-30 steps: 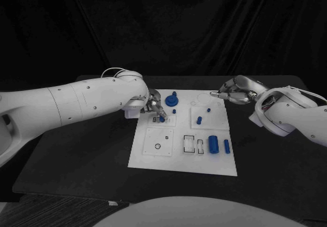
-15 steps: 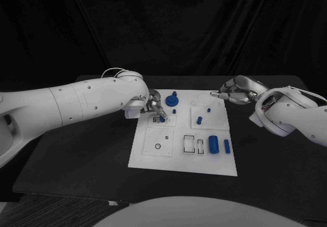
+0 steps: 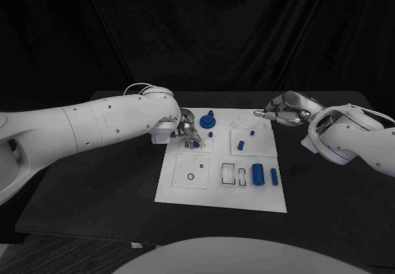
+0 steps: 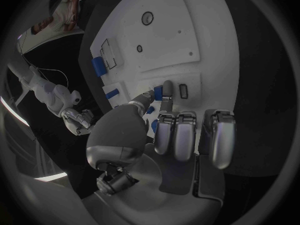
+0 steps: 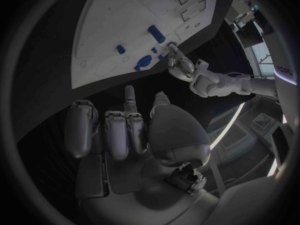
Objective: Assemble the parts on the task board
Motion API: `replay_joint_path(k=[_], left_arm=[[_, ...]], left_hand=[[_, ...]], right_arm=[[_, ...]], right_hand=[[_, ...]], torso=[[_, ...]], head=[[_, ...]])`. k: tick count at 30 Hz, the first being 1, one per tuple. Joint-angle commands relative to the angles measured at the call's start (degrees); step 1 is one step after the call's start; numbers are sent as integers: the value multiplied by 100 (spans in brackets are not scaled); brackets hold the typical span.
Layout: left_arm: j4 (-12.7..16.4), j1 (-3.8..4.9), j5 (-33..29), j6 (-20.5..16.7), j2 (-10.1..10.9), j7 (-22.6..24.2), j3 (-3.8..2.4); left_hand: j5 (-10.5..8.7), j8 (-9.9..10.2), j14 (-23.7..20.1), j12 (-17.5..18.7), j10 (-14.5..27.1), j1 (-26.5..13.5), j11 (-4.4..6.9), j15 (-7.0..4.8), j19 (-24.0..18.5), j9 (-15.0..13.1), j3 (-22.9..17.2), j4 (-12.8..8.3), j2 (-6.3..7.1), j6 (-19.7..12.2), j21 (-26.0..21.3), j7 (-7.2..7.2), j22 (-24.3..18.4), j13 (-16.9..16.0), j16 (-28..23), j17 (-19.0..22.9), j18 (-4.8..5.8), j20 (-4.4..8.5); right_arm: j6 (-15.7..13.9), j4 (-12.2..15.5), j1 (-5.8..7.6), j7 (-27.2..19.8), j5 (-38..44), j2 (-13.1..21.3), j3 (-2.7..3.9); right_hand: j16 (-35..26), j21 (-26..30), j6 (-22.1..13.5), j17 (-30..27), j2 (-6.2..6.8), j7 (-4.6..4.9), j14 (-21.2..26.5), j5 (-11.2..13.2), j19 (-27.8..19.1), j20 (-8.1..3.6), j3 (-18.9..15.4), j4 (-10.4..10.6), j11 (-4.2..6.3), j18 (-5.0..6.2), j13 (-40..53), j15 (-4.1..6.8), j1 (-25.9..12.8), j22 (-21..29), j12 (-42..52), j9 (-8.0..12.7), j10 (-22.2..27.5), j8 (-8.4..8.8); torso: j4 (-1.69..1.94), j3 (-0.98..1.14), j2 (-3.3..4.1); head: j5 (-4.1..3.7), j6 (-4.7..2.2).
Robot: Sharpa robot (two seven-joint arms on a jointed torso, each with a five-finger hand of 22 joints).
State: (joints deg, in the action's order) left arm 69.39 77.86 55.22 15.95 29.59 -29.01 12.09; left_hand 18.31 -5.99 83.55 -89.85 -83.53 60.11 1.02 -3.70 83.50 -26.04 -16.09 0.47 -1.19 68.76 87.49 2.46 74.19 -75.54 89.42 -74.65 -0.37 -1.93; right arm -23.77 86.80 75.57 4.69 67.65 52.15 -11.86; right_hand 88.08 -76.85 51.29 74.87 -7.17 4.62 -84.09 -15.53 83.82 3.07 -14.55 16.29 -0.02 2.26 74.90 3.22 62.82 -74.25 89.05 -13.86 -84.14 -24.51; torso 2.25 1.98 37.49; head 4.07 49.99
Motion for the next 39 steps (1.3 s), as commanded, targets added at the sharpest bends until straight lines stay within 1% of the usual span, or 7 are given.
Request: replay_joint_path(k=[1,2,9,17,23,33,39], left_arm=[[-10,-26,5,83,-9,22,4],[-13,-27,5,90,-9,18,4],[-18,-31,5,139,-9,-14,4],[-43,-34,5,136,-9,-62,4],[-39,-36,5,154,5,-105,4],[108,-35,5,-223,134,93,3],[311,5,5,-534,299,327,2]], left_hand=[[-79,-16,645,-15,-647,-19,110,-114,309,-57,-606,-33,-6,-61,-103,-35,1209,-1446,58,-1535,-91,23],[-289,-15,645,-15,-647,-82,108,-111,310,-79,-541,47,0,-65,-105,-34,1210,-1446,58,-1535,-92,22],[-825,8,645,-15,-647,-303,93,-100,308,-131,-235,350,61,-81,-117,-16,1213,-1446,58,-1535,-93,14],[-1046,38,645,-15,-647,-434,83,-93,303,-149,-14,586,60,-93,-131,-5,1209,-1446,58,-1535,-96,6],[-1515,65,645,-15,-647,-670,78,-89,308,-189,393,983,104,-84,-140,-2,1217,-1446,58,-1535,-97,-1],[-1559,64,645,-15,-647,-961,100,-111,332,-254,1091,1539,304,-37,-128,-21,1245,-1446,58,-1535,-90,23],[-1559,13,645,-15,-647,-1040,126,-134,359,-316,1410,1620,368,42,-102,-53,1273,-1446,58,-1535,-81,45]], right_arm=[[10,2,-12,68,4,-1,4],[12,2,-13,68,4,-2,4],[19,-3,-15,64,4,-5,4],[30,-5,-19,59,4,-10,4],[29,-3,-21,56,4,-5,4],[24,-4,-22,53,4,6,4],[19,-16,-22,51,4,12,4]], right_hand=[[-80,100,20,846,-10,19,-455,-97,-39,1,-155,30,-43,111,1510,5,141,-1125,95,-40,-586,36],[-80,100,20,846,-10,19,-455,-97,-39,1,-155,30,-43,111,1510,5,141,-1125,95,-40,-586,36],[-80,100,20,846,-10,19,-455,-97,-39,1,-155,30,-43,111,1510,5,141,-1125,95,-40,-586,36],[-87,118,16,830,-19,21,-453,-99,-45,1,-182,32,-44,115,1510,4,162,-1120,95,-44,-586,46],[-87,118,16,830,-19,21,-453,-99,-45,1,-182,32,-44,115,1510,4,162,-1120,95,-44,-586,46],[-87,118,16,830,-19,21,-453,-99,-45,1,-182,32,-44,115,1510,4,162,-1120,95,-44,-586,46],[-89,124,16,826,-20,21,-452,-101,-48,2,-190,32,-44,116,1510,4,166,-1118,95,-45,-586,48]], torso=[[0,0,1],[1,1,1],[2,0,1],[0,1,-2],[2,2,-3],[0,1,-3],[1,-1,0]], head=[[4,1],[0,1],[5,1],[12,1],[3,1],[-10,1],[-14,1]])
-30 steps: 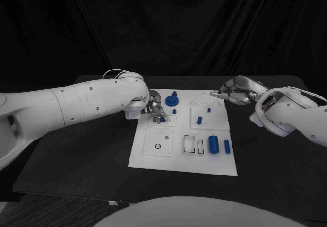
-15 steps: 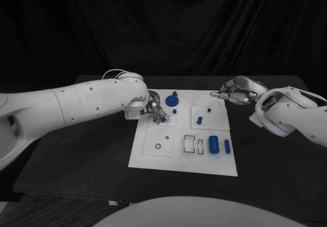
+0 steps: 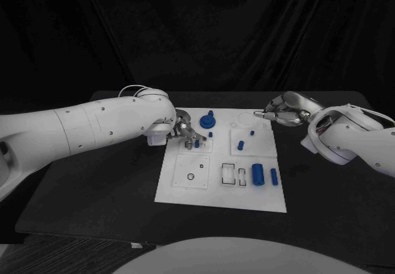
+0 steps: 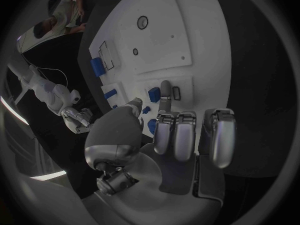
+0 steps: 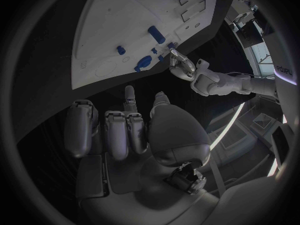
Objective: Assemble the parts on the task board
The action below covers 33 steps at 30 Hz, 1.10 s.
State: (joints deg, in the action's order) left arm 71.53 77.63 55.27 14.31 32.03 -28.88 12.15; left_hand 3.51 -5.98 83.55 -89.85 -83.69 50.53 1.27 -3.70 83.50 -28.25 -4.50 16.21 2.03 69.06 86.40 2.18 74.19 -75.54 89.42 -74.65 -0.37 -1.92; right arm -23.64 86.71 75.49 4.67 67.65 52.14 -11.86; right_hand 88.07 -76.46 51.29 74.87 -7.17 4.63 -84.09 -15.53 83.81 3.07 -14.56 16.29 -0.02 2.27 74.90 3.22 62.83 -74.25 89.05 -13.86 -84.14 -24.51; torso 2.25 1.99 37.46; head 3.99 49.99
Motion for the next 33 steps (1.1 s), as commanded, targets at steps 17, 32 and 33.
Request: replay_joint_path(k=[17,32,33], left_arm=[[947,725,0,-642,939,1135,-5],[-174,649,867,-407,596,1515,-1],[-266,607,904,-407,551,1510,-1]], left_hand=[[332,-908,645,-15,-631,1015,210,-228,454,-1436,697,-133,-427,-266,102,-166,1376,-1446,58,-1535,-47,134],[98,-2269,645,-15,-631,1223,290,-283,546,-3507,1104,38,-554,-1022,223,-260,1490,-1446,58,-1535,-6,178],[77,-2226,645,-15,-631,1204,289,-280,546,-3475,1116,37,-569,-1013,223,-257,1490,-1446,58,-1535,-6,182]], right_arm=[[-17,-8,-13,47,5,60,4],[-247,136,-14,-221,4,97,4],[-260,149,-14,-233,4,100,4]], right_hand=[[-90,87,16,823,-18,21,-452,-101,-48,2,-199,34,-44,116,1510,4,166,-1118,95,-46,-586,49],[-64,12,31,885,10,18,-465,-109,-11,1,-231,27,-41,98,1510,5,182,-1143,95,-52,-586,46],[-60,3,40,895,9,15,-468,-126,-6,1,-236,27,-40,96,1510,6,192,-1146,95,-55,-586,43]], torso=[[0,0,-5],[-1,14,-23],[0,19,-26]], head=[[-16,1],[-44,1],[-50,1]])
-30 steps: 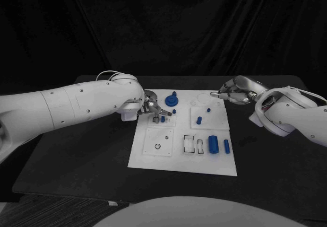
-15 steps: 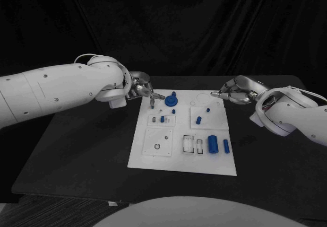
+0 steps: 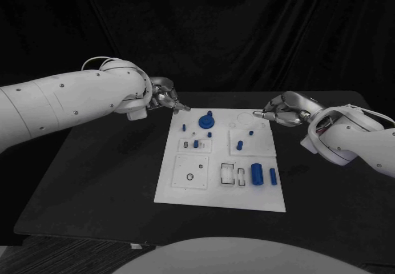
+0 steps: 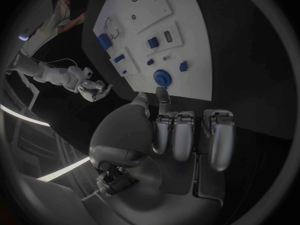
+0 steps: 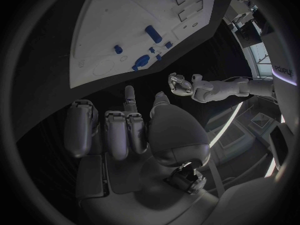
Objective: Assemble the parts on the task board
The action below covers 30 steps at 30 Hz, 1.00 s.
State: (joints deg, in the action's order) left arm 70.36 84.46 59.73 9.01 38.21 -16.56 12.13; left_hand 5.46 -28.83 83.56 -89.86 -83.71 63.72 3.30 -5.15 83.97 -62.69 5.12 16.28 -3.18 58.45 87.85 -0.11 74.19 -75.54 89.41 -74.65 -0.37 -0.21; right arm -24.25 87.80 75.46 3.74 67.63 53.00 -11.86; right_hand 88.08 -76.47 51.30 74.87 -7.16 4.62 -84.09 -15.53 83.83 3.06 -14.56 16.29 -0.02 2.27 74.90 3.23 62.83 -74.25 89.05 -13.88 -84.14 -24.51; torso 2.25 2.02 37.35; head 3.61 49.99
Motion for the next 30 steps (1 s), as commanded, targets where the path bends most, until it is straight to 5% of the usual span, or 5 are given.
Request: replay_joint_path(k=[1,9,20,30], left_arm=[[-289,-136,502,140,-140,271,1],[-933,-385,603,233,-549,224,1],[-1340,-533,621,329,-821,177,0],[-1488,-645,622,364,-903,100,-1]], left_hand=[[-127,135,644,-14,-629,-118,85,-134,495,28,170,24,-58,73,72,-24,1488,-1446,59,-1535,-8,11],[-133,1206,644,-14,-629,-123,23,-86,473,978,370,17,-156,536,38,53,1480,-1446,59,-1535,-17,-30],[-134,1642,644,-14,-629,-135,-25,-46,462,1421,446,16,-199,649,18,112,1476,-1446,59,-1535,-22,-67],[-86,1809,644,-14,-629,-104,-52,-24,432,1609,460,5,-219,680,-28,138,1456,-1446,59,-1535,-35,-87]], right_arm=[[-211,56,-12,-153,5,19,4],[-200,96,-12,-170,5,5,4],[-168,97,-12,-143,5,6,4],[-135,72,-12,-115,5,-5,4]], right_hand=[[-60,4,39,895,9,15,-468,-126,-7,1,-236,27,-40,96,1510,6,191,-1146,95,-54,-586,43],[-58,0,48,899,6,14,-469,-150,-4,0,-242,28,-37,95,1510,7,200,-1148,95,-57,-586,41],[-64,8,50,884,5,13,-466,-160,-7,-1,-244,29,-37,97,1510,8,203,-1145,95,-58,-586,41],[-67,14,51,877,2,12,-465,-168,-10,-1,-246,30,-36,99,1510,9,206,-1143,95,-58,-586,41]], torso=[[1,19,-18],[-6,-4,12],[1,3,23],[-7,7,7]], head=[[-10,1],[21,1],[10,1],[-8,1]])
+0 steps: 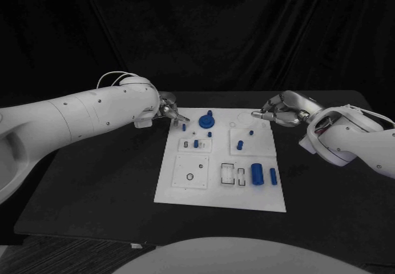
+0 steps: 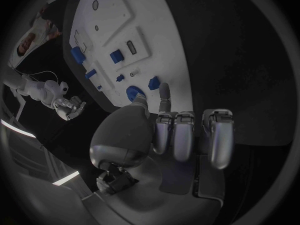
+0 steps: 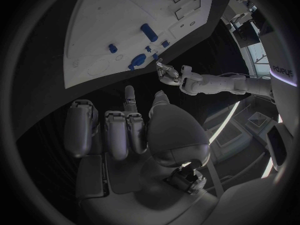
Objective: Assemble the parts on the task board
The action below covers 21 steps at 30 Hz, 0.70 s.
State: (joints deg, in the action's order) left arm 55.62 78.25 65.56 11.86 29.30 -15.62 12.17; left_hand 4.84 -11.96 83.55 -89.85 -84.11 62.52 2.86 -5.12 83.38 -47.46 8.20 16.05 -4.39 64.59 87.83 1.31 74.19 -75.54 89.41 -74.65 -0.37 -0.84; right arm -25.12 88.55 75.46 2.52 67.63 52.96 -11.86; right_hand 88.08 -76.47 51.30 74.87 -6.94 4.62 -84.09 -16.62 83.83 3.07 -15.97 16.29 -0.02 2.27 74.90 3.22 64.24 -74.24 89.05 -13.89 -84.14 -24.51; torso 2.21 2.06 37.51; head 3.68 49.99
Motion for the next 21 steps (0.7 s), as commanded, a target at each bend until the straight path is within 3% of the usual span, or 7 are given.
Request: replay_joint_path(k=[1,7,21], left_arm=[[-18,-30,39,78,-15,1,-5],[-27,-49,39,95,-35,-5,-5],[-71,-65,-197,179,-112,-32,-5]], left_hand=[[-8,137,645,-15,-589,25,-11,-25,494,104,151,25,-99,73,-22,-2,1458,-1446,59,-1535,-34,-27],[62,193,645,-15,-589,67,-16,-18,485,174,147,15,-103,98,-37,4,1452,-1446,59,-1535,-38,-35],[426,357,645,-15,-589,252,-28,-6,466,379,106,-20,-122,182,-70,14,1443,-1446,59,-1535,-46,-51]], right_arm=[[-46,-6,-12,9,5,-2,4],[-37,-27,-12,19,-10,-16,4],[-22,-48,-12,39,-32,-24,4]], right_hand=[[-67,15,50,877,-20,13,-465,-59,-10,-1,-105,30,-36,99,1510,9,65,-1144,95,-57,-586,42],[-70,21,49,868,-25,12,-463,-71,-12,-1,-107,31,-36,100,1510,9,70,-1142,95,-57,-586,44],[-74,31,48,858,-30,13,-461,-77,-16,-2,-108,31,-36,102,1510,10,74,-1139,95,-58,-586,45]], torso=[[0,3,-10],[6,2,-11],[3,0,-7]], head=[[-19,1],[-6,1],[-16,1]])
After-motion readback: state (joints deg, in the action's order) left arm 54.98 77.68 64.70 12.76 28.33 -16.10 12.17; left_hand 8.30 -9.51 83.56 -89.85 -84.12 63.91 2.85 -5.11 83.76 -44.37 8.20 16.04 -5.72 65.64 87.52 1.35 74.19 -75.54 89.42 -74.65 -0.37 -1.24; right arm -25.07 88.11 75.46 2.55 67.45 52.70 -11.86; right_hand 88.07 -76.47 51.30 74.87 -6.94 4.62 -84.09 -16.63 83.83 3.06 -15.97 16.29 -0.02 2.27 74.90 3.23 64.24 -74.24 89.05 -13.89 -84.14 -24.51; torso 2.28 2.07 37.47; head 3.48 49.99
